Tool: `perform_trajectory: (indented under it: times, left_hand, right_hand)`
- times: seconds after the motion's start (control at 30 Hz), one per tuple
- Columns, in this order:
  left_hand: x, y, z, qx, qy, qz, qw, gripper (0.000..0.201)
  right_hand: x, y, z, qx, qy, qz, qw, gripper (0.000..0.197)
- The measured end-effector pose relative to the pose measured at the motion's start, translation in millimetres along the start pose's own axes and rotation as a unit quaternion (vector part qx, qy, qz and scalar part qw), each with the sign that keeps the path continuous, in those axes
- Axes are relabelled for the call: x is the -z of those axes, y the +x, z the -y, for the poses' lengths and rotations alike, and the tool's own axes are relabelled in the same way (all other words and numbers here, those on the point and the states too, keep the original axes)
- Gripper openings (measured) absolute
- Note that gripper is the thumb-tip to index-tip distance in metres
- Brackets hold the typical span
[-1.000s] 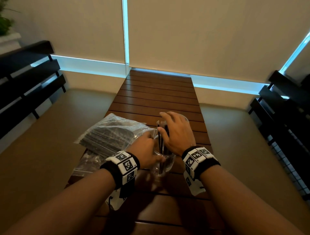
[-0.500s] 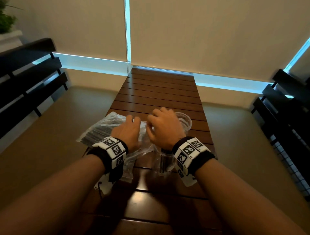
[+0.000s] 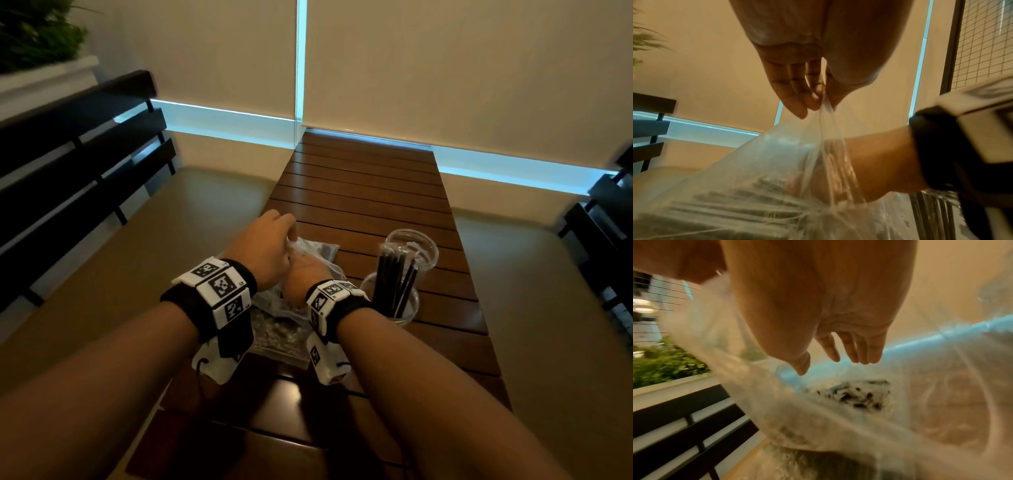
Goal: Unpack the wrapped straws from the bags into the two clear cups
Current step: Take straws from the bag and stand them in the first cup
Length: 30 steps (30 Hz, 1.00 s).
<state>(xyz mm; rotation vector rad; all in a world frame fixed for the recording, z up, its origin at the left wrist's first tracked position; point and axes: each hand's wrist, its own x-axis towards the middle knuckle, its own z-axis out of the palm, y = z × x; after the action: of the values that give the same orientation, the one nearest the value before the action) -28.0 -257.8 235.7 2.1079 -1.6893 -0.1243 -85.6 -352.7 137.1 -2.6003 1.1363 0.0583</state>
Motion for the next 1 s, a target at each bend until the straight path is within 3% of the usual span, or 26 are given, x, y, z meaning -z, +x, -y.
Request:
perform_trajectory:
  times: [0.1, 0.2, 0.27, 0.33, 0.4, 0.5, 0.6, 0.7, 0.9, 1.0]
  left_hand:
    - [7.5, -5.0, 1.8, -0.010, 0.002, 0.012, 1.000, 0.020]
    - [11.2, -10.3, 5.2, -0.020, -0.003, 0.027, 0.999, 0.022]
    - [12.5, -12.4, 9.6, -0.019, -0.007, 0.026, 0.999, 0.021]
    - [13.5, -13.1, 14.1, -0.016, -0.011, 0.018, 1.000, 0.021]
    - [13.6, -13.3, 18.0, -0.016, -0.015, 0.012, 1.000, 0.023]
    - [12.0, -13.3, 22.2, -0.019, -0.024, 0.011, 0.999, 0.024]
    - [10.1, -12.7, 26.2, -0.017, -0.027, 0.004, 0.999, 0.023]
    - [9.0, -10.5, 29.0, -0.017, -0.028, -0.007, 0.999, 0.020]
    - [3.8, -3.2, 30.3, -0.010, -0.035, -0.021, 0.999, 0.012]
    - [-1.4, -1.0, 27.3, 0.001, -0.036, -0.024, 0.999, 0.008]
  right_hand:
    - [-37.7, 40.9, -9.7, -0.076, 0.015, 0.042, 0.996, 0.021]
    - [-14.6, 6.6, 11.9, -0.071, 0.006, 0.062, 0.996, 0.004]
    - [-15.7, 3.0, 14.0, -0.065, 0.003, 0.043, 0.997, 0.025]
    - [-10.3, 1.6, 21.6, -0.070, 0.027, 0.036, 0.997, 0.006]
    - [-9.5, 2.2, 23.2, -0.047, 0.002, 0.026, 0.999, 0.030]
    - [-1.1, -3.1, 20.5, -0.042, -0.002, 0.096, 0.994, 0.022]
    - [-1.0, -0.7, 20.0, -0.034, -0.037, 0.089, 0.995, 0.024]
    - [-0.7, 0.1, 18.6, -0.014, -0.083, 0.077, 0.993, 0.045]
    - [9.5, -5.1, 20.0, 0.010, -0.135, 0.062, 0.989, 0.033]
    - [22.8, -12.8, 25.2, 0.001, -0.141, 0.072, 0.987, 0.014]
